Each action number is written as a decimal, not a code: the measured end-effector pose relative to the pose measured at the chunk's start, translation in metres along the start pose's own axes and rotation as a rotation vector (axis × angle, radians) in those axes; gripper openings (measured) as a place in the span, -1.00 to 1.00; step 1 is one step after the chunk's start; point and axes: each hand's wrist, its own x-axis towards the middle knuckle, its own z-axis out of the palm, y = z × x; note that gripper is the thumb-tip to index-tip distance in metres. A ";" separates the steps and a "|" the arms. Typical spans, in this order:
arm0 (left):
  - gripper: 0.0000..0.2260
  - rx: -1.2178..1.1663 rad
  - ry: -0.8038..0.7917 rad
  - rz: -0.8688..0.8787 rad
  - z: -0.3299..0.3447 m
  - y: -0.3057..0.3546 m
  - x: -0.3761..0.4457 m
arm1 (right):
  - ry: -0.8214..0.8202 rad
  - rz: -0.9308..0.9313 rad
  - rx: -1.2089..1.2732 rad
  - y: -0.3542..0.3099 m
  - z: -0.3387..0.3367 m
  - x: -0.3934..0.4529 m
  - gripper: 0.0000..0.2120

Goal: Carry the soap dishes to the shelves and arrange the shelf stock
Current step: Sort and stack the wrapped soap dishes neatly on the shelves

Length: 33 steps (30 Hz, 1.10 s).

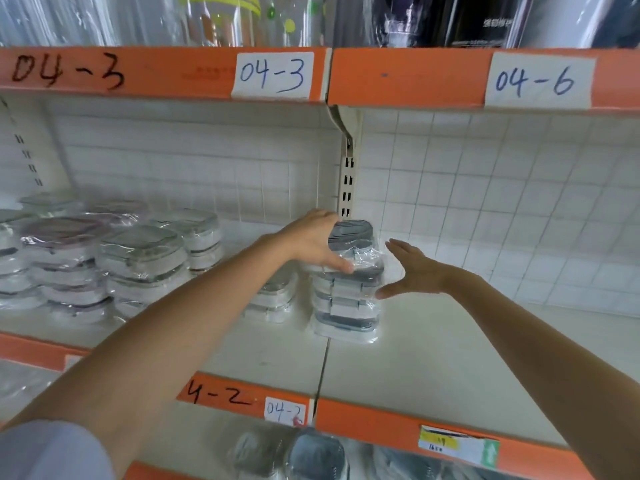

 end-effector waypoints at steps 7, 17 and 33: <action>-0.30 0.017 -0.171 -0.035 0.012 0.010 0.038 | -0.015 0.058 0.096 0.027 0.008 -0.027 0.02; -0.06 0.204 -0.149 0.034 0.022 0.013 0.031 | 0.159 0.096 0.053 0.002 0.043 -0.008 -0.40; -0.38 0.342 0.079 0.210 0.014 0.005 -0.057 | 0.219 0.205 -0.412 -0.042 0.055 -0.074 -0.48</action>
